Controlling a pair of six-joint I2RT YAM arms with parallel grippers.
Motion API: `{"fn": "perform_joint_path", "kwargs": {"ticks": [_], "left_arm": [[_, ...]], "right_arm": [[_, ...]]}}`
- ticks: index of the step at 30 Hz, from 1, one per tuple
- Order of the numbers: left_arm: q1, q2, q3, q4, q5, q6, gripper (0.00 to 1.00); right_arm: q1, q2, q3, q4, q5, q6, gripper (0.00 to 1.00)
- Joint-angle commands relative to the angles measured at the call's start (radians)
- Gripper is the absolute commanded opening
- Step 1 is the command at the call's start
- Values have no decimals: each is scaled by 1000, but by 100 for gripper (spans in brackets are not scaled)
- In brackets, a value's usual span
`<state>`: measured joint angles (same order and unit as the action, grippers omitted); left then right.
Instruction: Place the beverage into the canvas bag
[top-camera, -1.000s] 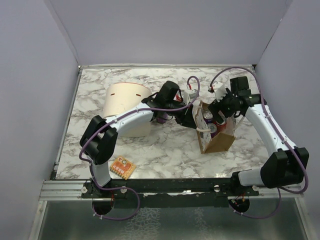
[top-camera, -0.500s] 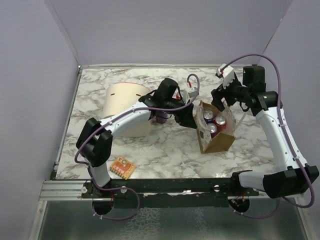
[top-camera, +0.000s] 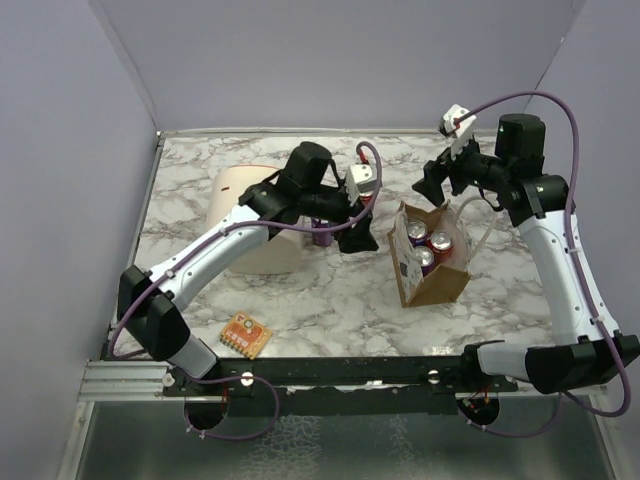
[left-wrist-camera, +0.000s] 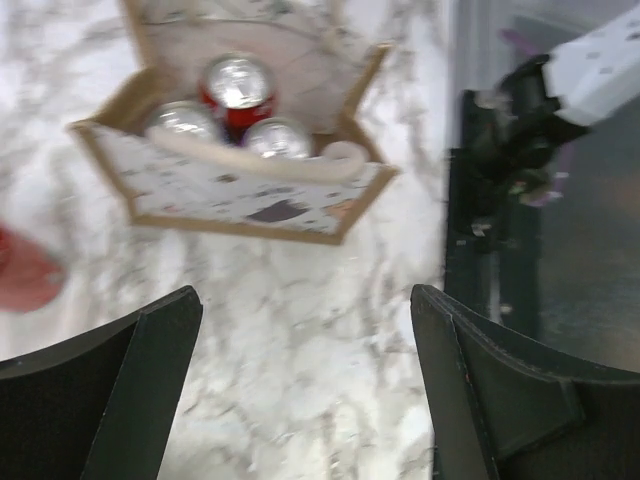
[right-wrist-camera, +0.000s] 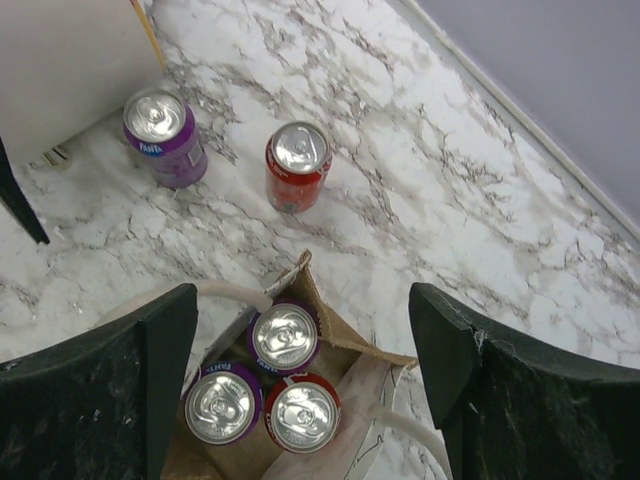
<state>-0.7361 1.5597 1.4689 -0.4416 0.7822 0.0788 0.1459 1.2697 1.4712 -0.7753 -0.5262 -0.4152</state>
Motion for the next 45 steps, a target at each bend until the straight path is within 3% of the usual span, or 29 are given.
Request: {"fn": "perform_joint_path", "kwargs": {"ticks": [1, 10, 15, 31, 36, 41, 45], "left_arm": [[54, -64, 19, -43, -274, 119, 88], [231, -185, -19, 8, -345, 91, 89], [284, -245, -65, 34, -311, 89, 90], [314, -273, -103, 56, -225, 67, 90], [317, -276, -109, 57, -217, 66, 90], [322, -273, -134, 73, -207, 59, 90], [322, -272, -130, 71, -203, 58, 90]], "right_arm": [[25, 50, 74, 69, -104, 45, 87], [162, 223, 135, 166, 88, 53, 100], [251, 367, 172, 189, 225, 27, 100], [307, 712, 296, 219, 435, 79, 100], [306, 757, 297, 203, 416, 77, 100], [307, 792, 284, 173, 375, 78, 96], [306, 794, 271, 171, 370, 82, 85]]}}
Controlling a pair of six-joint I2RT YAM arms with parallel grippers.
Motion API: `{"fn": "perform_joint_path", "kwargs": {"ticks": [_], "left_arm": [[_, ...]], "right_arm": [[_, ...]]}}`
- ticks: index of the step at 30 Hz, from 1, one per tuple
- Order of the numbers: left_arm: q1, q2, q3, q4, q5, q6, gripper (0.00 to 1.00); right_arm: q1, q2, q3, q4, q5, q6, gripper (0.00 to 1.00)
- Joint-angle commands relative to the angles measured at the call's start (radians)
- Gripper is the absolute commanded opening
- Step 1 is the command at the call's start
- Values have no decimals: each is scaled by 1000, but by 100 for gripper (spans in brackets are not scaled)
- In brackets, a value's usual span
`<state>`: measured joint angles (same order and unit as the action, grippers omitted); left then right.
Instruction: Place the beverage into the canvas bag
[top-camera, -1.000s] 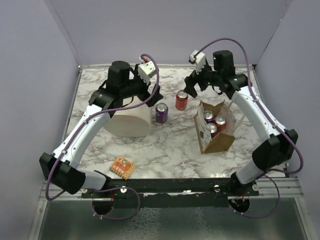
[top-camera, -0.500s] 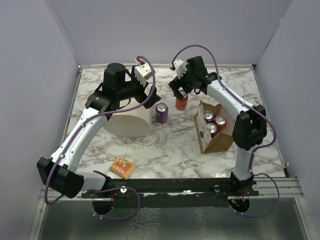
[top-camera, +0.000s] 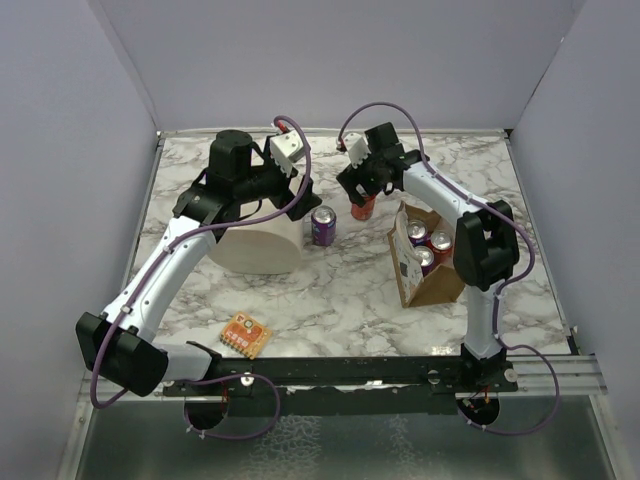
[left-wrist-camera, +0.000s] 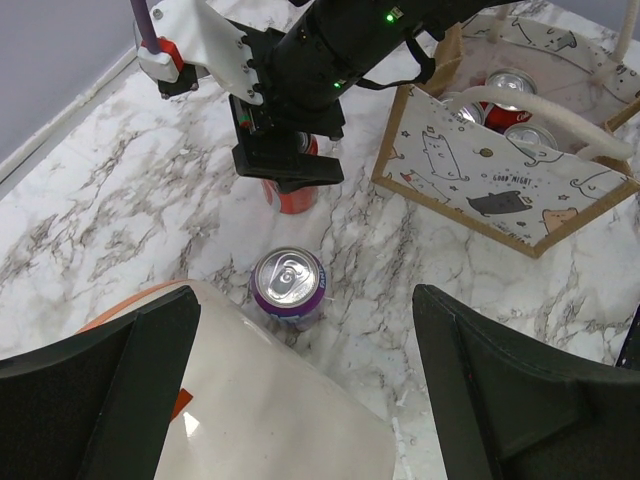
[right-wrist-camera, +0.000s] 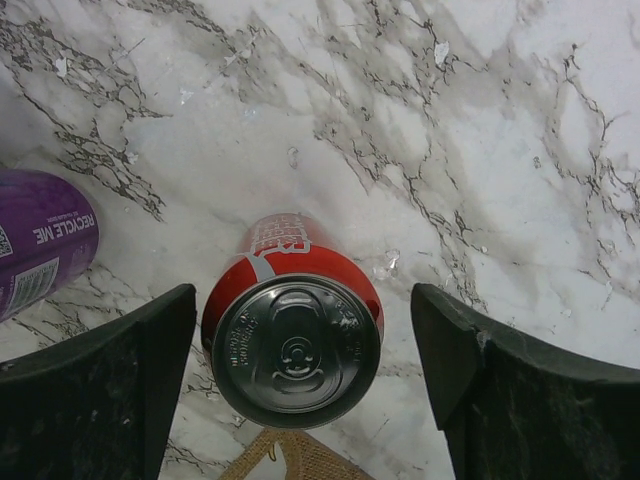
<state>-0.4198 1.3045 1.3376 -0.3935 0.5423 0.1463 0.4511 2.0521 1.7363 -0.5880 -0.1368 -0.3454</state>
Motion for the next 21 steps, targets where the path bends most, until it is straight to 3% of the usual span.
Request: {"fn": "perform_joint_path", "kwargs": {"ticks": [1, 13, 21], "left_arm": [[6, -15, 3, 22, 39, -10, 90], [6, -15, 9, 20, 45, -14, 90], [6, -14, 3, 25, 56, -19, 91]], "right_arm": [[1, 10, 5, -15, -20, 13, 81], [1, 20, 0, -43, -14, 14, 79], [0, -12, 0, -49, -15, 14, 57]]}}
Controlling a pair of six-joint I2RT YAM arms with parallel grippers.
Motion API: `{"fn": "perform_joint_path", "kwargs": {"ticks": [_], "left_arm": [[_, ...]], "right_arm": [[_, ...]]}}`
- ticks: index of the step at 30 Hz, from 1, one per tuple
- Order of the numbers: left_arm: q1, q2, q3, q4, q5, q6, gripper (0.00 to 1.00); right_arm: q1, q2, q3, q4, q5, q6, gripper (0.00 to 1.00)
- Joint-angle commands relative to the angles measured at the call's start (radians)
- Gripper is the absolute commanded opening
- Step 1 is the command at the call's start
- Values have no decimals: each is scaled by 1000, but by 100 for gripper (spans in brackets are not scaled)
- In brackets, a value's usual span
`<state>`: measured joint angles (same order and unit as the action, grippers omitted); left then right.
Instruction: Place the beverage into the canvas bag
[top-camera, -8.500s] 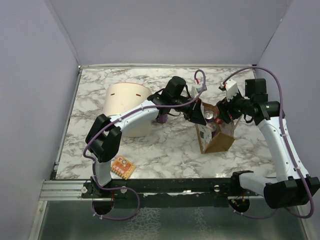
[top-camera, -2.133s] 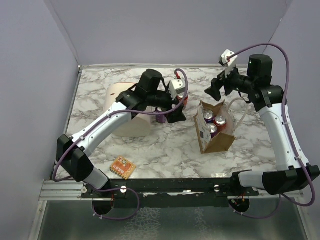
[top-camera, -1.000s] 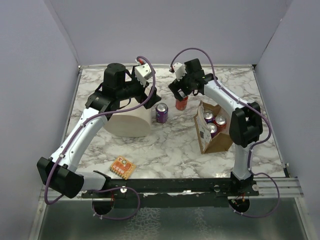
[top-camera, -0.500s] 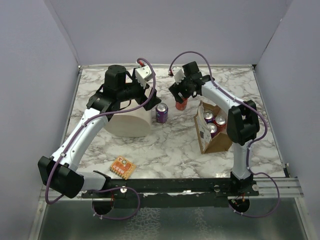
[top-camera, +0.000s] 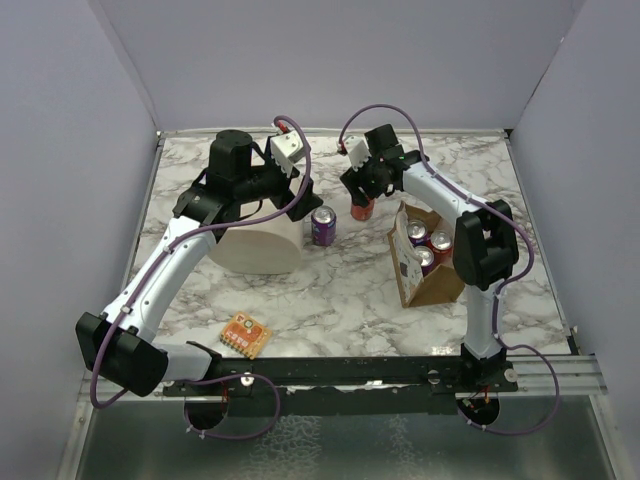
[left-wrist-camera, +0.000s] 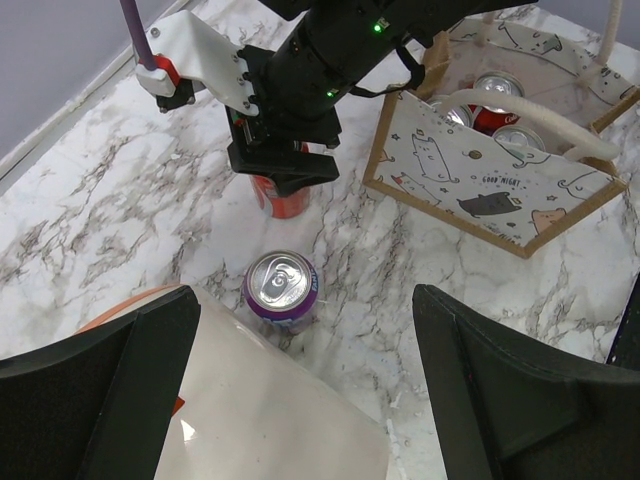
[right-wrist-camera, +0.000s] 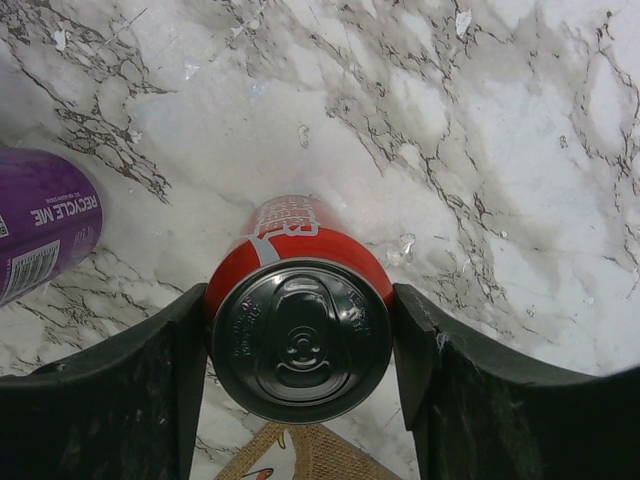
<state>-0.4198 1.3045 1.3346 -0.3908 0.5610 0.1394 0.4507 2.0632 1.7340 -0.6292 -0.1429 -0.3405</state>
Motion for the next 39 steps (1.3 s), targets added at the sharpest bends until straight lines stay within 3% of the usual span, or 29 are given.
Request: {"fn": "perform_joint_path", "kwargs": {"ticks": [1, 6, 14, 25, 33, 39], "left_arm": [[6, -12, 6, 23, 38, -13, 91], [6, 5, 6, 40, 48, -34, 88], [6, 14, -92, 139, 129, -97, 86], [-53, 103, -75, 200, 234, -147, 83], [-217, 244, 14, 168, 293, -148, 83], [-287, 343, 42, 330, 331, -355, 84]], "right_arm": [[1, -35, 3, -7, -11, 10, 54], [0, -138, 12, -5, -23, 15, 40], [0, -386, -13, -7, -66, 18, 27], [-1, -790, -159, -58, 54, -57, 19], [-103, -1026, -332, -159, 41, -66, 18], [-212, -1112, -443, -252, -25, -50, 17]]}}
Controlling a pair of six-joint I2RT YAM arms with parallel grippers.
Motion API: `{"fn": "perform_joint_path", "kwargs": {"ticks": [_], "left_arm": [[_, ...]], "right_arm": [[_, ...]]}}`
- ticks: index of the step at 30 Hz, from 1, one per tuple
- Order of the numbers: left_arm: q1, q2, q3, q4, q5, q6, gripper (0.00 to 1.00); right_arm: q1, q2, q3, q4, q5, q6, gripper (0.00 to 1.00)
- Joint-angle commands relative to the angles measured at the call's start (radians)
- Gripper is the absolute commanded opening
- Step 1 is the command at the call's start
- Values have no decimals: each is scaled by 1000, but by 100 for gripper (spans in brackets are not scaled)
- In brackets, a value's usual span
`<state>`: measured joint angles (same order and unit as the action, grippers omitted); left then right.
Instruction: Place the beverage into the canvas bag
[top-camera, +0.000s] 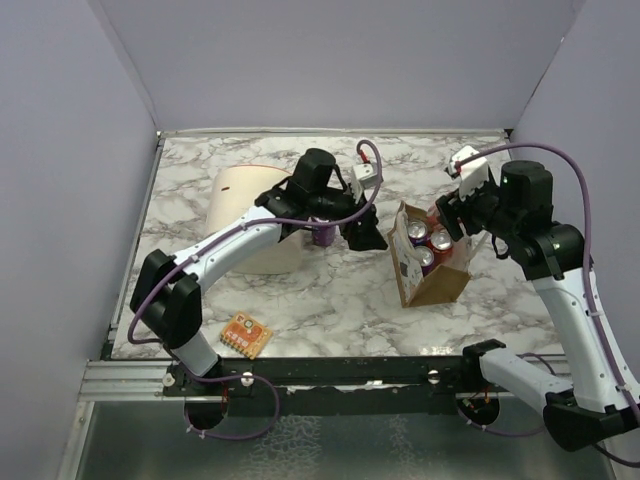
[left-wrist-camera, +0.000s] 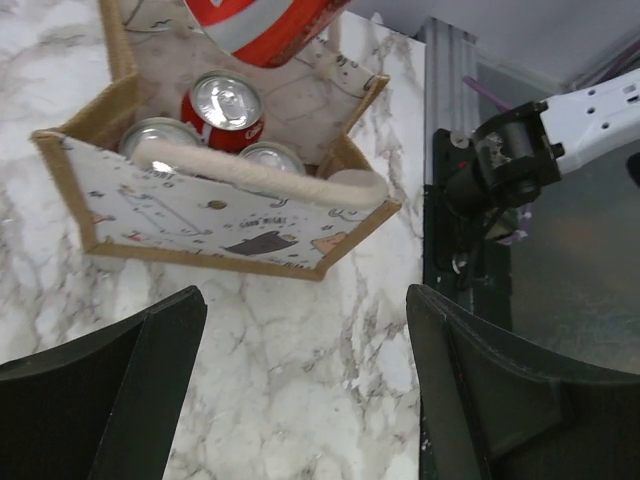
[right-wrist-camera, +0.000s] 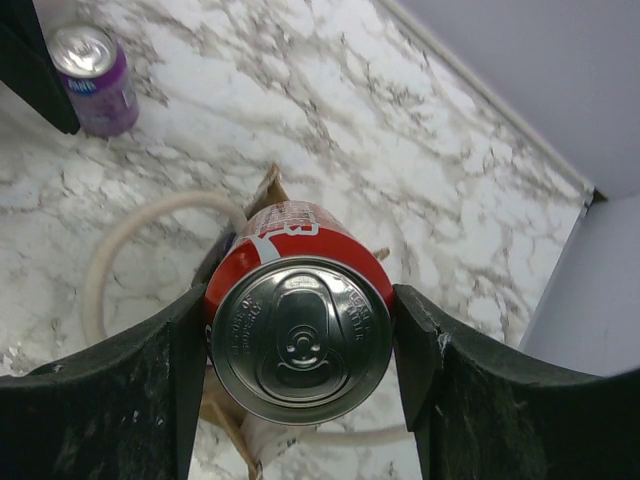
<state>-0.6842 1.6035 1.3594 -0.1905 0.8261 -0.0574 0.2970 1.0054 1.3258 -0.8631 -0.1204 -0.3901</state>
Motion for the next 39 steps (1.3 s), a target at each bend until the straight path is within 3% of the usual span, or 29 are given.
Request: {"fn": "perform_joint_path", "kwargs": {"ticks": [1, 8, 14, 22, 27, 39], "left_arm": [[-28, 54, 14, 163, 75, -196, 84], [-80, 117, 22, 279, 130, -364, 88], [-96, 170, 49, 298, 81, -421, 88], [-101, 206, 70, 351, 85, -488, 77], [-101, 219, 69, 358, 89, -504, 62], [-102, 220, 61, 324, 113, -460, 4]], "right_arm": [[-70, -62, -46, -34, -55, 1, 17], [-88, -71, -91, -101, -70, -2, 16], [-89, -42, -100, -136, -85, -9, 15], [-88, -26, -125, -116, -94, 0, 15], [-89, -7, -102, -102, -121, 7, 14], [-89, -26, -120, -233, -141, -49, 11]]}}
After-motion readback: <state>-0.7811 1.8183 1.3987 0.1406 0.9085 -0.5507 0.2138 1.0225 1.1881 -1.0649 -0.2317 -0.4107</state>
